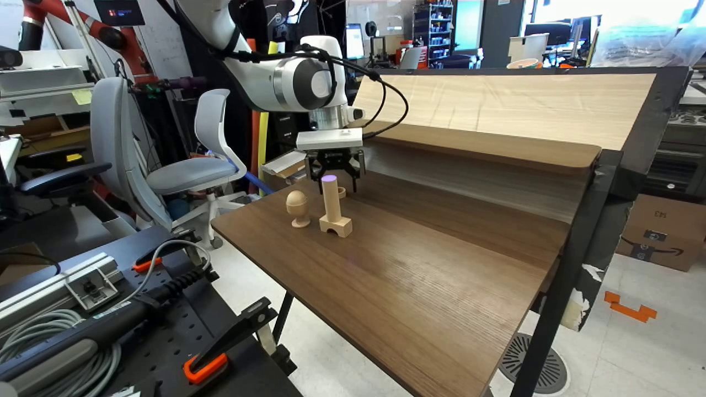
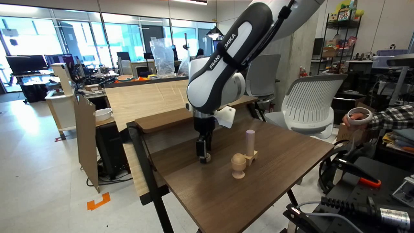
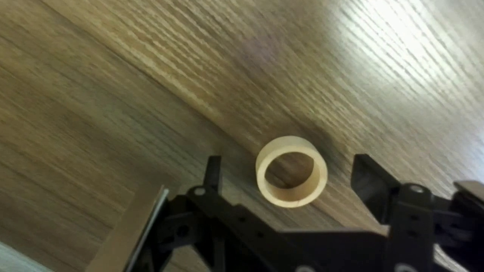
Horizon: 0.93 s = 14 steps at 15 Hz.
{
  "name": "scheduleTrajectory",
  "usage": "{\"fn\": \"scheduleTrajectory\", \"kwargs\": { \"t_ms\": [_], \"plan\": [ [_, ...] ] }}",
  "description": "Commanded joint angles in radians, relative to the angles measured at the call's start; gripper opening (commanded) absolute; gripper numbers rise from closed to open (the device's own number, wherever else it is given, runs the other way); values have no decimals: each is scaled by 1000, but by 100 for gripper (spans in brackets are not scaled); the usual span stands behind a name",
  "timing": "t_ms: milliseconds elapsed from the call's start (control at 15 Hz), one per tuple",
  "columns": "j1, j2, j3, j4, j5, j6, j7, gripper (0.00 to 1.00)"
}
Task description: Place the wooden ring on the wooden cylinder
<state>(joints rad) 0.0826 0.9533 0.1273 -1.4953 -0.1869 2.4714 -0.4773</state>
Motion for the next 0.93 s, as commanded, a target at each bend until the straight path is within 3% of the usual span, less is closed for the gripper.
{"fn": "scheduleTrajectory", "kwargs": {
  "t_ms": [0, 333, 867],
  "plan": [
    [25, 43, -11, 76, -27, -23, 19, 56],
    [33, 62, -11, 106, -27, -29, 15, 19],
    [55, -2, -12, 63, -31, -18, 33, 19]
  ]
}}
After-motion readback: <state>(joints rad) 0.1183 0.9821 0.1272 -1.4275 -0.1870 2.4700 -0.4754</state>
